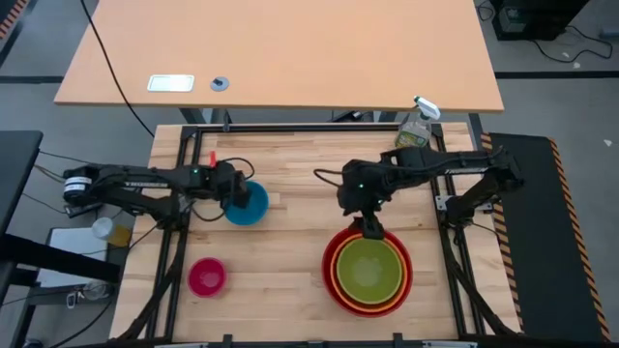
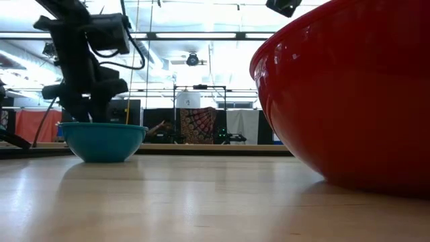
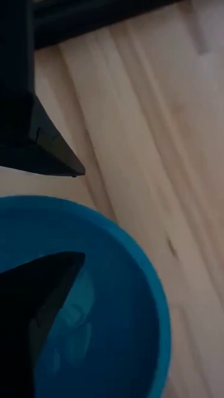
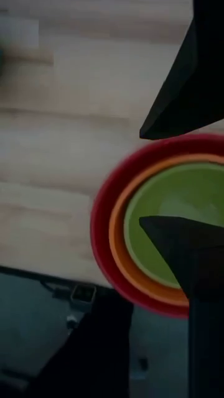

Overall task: Nest bowls inside each other
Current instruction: Stack the blue bowl on top of the green bowl

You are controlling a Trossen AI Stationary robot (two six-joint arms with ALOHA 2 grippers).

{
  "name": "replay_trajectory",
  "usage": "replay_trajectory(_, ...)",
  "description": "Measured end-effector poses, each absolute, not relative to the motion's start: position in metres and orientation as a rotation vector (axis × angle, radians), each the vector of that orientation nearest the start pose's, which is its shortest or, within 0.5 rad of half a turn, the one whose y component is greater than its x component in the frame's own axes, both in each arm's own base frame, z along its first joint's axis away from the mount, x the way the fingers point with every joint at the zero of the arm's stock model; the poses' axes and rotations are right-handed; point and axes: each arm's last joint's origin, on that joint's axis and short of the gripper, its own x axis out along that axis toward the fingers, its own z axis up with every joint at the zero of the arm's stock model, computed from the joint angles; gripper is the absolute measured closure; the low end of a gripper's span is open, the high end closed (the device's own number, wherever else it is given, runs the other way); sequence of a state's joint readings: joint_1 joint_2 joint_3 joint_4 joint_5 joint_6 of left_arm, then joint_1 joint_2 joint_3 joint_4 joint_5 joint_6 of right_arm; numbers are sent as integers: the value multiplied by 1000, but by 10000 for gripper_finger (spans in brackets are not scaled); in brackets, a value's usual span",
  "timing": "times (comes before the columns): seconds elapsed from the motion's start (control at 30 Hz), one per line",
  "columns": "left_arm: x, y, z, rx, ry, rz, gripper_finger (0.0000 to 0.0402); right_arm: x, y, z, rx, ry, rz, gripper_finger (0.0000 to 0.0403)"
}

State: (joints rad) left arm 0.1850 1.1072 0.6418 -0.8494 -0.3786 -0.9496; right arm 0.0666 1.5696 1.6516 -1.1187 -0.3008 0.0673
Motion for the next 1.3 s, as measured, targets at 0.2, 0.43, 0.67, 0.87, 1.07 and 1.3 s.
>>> replay_trajectory(0.2, 172, 47, 177, -682, 1062, 1072, 189, 308, 23, 365, 162, 1032, 272, 186)
replay_trajectory(0.43, 181, 49, 168, -668, 1113, 996, 236, 309, 22, 366, 144, 1016, 253, 193)
replay_trajectory(0.67, 186, 49, 168, -683, 1097, 955, 349, 310, 22, 366, 134, 1013, 243, 201)
replay_trajectory(0.87, 190, 49, 178, -724, 984, 898, 387, 309, 18, 365, 154, 1029, 164, 208)
replay_trajectory(1.07, 206, 43, 212, -780, 634, 670, 386, 303, 11, 361, 170, 1109, 114, 220)
replay_trajectory(1.3, 228, 27, 242, -803, 356, 445, 389, 289, -5, 358, 198, 1231, 74, 234)
